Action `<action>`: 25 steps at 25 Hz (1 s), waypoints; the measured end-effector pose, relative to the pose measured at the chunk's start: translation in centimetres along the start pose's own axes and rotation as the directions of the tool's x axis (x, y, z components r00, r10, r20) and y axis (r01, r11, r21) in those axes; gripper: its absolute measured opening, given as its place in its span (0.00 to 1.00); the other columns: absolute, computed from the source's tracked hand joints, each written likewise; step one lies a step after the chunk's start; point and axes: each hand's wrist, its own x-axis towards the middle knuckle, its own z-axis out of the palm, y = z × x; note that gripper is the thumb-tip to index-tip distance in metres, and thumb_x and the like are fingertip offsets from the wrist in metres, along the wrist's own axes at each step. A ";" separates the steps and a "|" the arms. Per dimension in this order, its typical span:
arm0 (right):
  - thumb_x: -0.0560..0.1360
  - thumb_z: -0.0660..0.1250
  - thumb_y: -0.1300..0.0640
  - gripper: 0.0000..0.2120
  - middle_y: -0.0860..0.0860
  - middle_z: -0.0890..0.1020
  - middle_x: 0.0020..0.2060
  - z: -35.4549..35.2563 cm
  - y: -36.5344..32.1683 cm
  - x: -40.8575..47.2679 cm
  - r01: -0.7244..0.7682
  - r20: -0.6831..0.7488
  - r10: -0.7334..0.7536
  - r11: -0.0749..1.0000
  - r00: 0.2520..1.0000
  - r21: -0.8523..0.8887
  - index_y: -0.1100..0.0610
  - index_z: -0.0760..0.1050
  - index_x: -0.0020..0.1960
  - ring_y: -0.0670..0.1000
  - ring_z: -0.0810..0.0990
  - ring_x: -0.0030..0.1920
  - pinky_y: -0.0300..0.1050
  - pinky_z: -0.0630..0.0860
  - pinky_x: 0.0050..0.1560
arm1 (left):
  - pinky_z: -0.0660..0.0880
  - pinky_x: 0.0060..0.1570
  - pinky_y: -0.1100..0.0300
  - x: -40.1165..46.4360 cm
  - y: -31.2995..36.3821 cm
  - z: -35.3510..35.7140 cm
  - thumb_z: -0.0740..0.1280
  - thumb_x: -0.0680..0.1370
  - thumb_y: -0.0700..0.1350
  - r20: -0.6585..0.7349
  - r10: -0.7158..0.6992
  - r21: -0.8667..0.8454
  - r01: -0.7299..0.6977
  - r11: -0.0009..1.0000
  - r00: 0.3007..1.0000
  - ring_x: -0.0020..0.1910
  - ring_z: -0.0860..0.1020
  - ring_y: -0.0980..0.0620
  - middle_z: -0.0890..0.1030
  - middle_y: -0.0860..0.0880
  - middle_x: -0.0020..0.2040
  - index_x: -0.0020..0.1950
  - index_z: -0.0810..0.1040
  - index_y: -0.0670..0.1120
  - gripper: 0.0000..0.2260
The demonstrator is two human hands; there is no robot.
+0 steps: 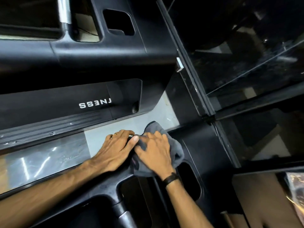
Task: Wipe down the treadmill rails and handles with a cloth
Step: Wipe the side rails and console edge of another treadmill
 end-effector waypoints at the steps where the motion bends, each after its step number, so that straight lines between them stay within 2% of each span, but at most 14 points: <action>1: 0.72 0.61 0.44 0.15 0.45 0.82 0.52 0.2 0.1 -1.9 -0.014 -0.102 0.022 0.997 0.995 0.073 0.45 0.81 0.54 0.51 0.73 0.48 0.49 0.66 0.52 | 0.60 0.67 0.55 0.3 0.3 0.5 0.37 0.75 0.71 0.006 0.030 -0.005 -0.030 1.000 1.000 0.66 0.69 0.56 0.74 0.56 0.65 0.68 0.69 0.53 0.36; 3: 0.70 0.63 0.47 0.16 0.42 0.80 0.57 0.6 2.2 -3.9 -0.080 -0.248 0.122 0.981 0.961 0.174 0.44 0.81 0.55 0.50 0.72 0.47 0.48 0.66 0.50 | 0.58 0.71 0.54 0.4 0.5 1.6 0.38 0.76 0.71 0.021 0.128 0.027 -0.129 0.991 0.992 0.69 0.66 0.56 0.70 0.56 0.68 0.71 0.66 0.52 0.36; 5: 0.70 0.64 0.47 0.15 0.43 0.79 0.59 0.5 5.8 -3.7 -0.254 -0.316 0.296 0.953 0.901 0.167 0.45 0.81 0.55 0.53 0.73 0.48 0.49 0.64 0.50 | 0.53 0.75 0.47 0.2 0.2 2.2 0.38 0.77 0.72 0.041 0.232 0.115 -0.235 0.965 0.972 0.74 0.61 0.55 0.65 0.54 0.73 0.76 0.61 0.52 0.36; 9: 0.74 0.62 0.47 0.15 0.48 0.77 0.61 -0.5 14.2 0.5 -0.671 -0.302 0.680 0.726 0.668 0.150 0.48 0.80 0.58 0.58 0.72 0.55 0.53 0.63 0.55 | 0.44 0.77 0.48 -0.3 -0.1 2.4 0.38 0.77 0.72 0.008 0.220 0.143 -0.219 0.965 0.975 0.77 0.57 0.56 0.60 0.53 0.77 0.78 0.55 0.53 0.36; 11: 0.75 0.63 0.46 0.16 0.53 0.77 0.60 -1.0 17.1 3.5 -0.775 -0.282 0.763 0.625 0.582 0.094 0.51 0.80 0.58 0.61 0.72 0.58 0.55 0.64 0.57 | 0.44 0.77 0.46 -0.2 0.1 2.5 0.40 0.78 0.71 -0.011 0.227 0.143 -0.223 0.964 0.974 0.77 0.58 0.55 0.61 0.53 0.78 0.78 0.55 0.53 0.35; 12: 0.75 0.63 0.46 0.17 0.55 0.77 0.59 -1.3 17.9 5.2 -0.802 -0.256 0.783 0.595 0.567 0.043 0.53 0.80 0.58 0.61 0.72 0.59 0.56 0.65 0.58 | 0.44 0.77 0.45 -0.2 0.2 2.5 0.41 0.79 0.71 -0.021 0.239 0.139 -0.234 0.962 0.971 0.77 0.59 0.55 0.61 0.52 0.78 0.79 0.55 0.52 0.34; 14: 0.75 0.62 0.46 0.19 0.57 0.77 0.60 -1.7 18.0 8.4 -0.789 -0.142 0.776 0.598 0.614 -0.143 0.54 0.80 0.59 0.62 0.72 0.61 0.57 0.64 0.61 | 0.45 0.77 0.42 -0.2 0.2 2.4 0.42 0.79 0.70 -0.048 0.271 0.126 -0.263 0.956 0.961 0.77 0.59 0.55 0.61 0.52 0.78 0.79 0.54 0.52 0.34; 16: 0.76 0.61 0.44 0.21 0.57 0.79 0.62 -1.1 16.2 10.7 -0.615 0.084 0.671 0.716 0.737 -0.330 0.55 0.78 0.62 0.63 0.72 0.65 0.59 0.63 0.66 | 0.44 0.77 0.41 -0.2 0.2 2.2 0.43 0.80 0.69 -0.091 0.287 0.102 -0.278 0.955 0.954 0.76 0.59 0.55 0.60 0.52 0.78 0.79 0.54 0.51 0.33; 17: 0.77 0.60 0.43 0.22 0.57 0.79 0.61 -0.6 14.5 11.1 -0.501 0.213 0.585 0.795 0.783 -0.342 0.56 0.78 0.62 0.62 0.73 0.66 0.61 0.62 0.67 | 0.45 0.76 0.41 -0.3 0.2 2.1 0.44 0.80 0.68 -0.114 0.287 0.090 -0.278 0.957 0.951 0.76 0.60 0.55 0.60 0.51 0.78 0.79 0.54 0.51 0.33; 19: 0.78 0.60 0.42 0.21 0.58 0.82 0.58 -0.2 9.6 10.3 -0.322 0.367 0.373 0.927 0.852 -0.194 0.56 0.80 0.59 0.61 0.76 0.63 0.58 0.63 0.67 | 0.45 0.76 0.40 -0.4 0.1 1.9 0.44 0.80 0.67 -0.158 0.290 0.072 -0.282 0.957 0.944 0.76 0.61 0.54 0.60 0.51 0.78 0.79 0.54 0.50 0.33; 20: 0.77 0.61 0.41 0.20 0.58 0.83 0.54 -0.1 7.0 8.9 -0.260 0.376 0.278 0.960 0.884 -0.099 0.55 0.81 0.55 0.60 0.76 0.61 0.57 0.64 0.65 | 0.45 0.76 0.41 -0.3 0.1 1.9 0.45 0.80 0.67 -0.174 0.298 0.065 -0.291 0.954 0.939 0.76 0.60 0.54 0.60 0.51 0.78 0.79 0.55 0.49 0.32; 22: 0.75 0.62 0.41 0.16 0.55 0.84 0.49 -0.2 2.6 4.7 -0.136 0.278 0.118 0.990 0.953 0.048 0.51 0.82 0.49 0.58 0.75 0.56 0.56 0.62 0.62 | 0.46 0.76 0.43 -0.2 -0.2 1.8 0.45 0.81 0.66 -0.194 0.315 0.054 -0.310 0.949 0.929 0.75 0.60 0.56 0.60 0.51 0.78 0.79 0.56 0.48 0.33; 23: 0.75 0.61 0.41 0.15 0.51 0.83 0.50 -0.5 1.3 2.3 -0.095 0.184 0.077 0.992 0.980 0.088 0.48 0.81 0.49 0.55 0.73 0.54 0.56 0.63 0.60 | 0.46 0.76 0.44 -0.2 -0.3 1.7 0.45 0.81 0.66 -0.194 0.319 0.048 -0.316 0.948 0.928 0.75 0.60 0.58 0.61 0.51 0.78 0.79 0.57 0.47 0.33; 25: 0.73 0.60 0.42 0.16 0.44 0.81 0.54 -0.9 1.3 -1.3 -0.087 -0.008 0.089 0.986 0.996 0.142 0.43 0.80 0.55 0.50 0.72 0.52 0.52 0.65 0.56 | 0.46 0.76 0.44 -0.1 -0.4 1.8 0.45 0.81 0.67 -0.167 0.331 0.043 -0.329 0.944 0.929 0.75 0.60 0.59 0.61 0.51 0.78 0.79 0.57 0.47 0.33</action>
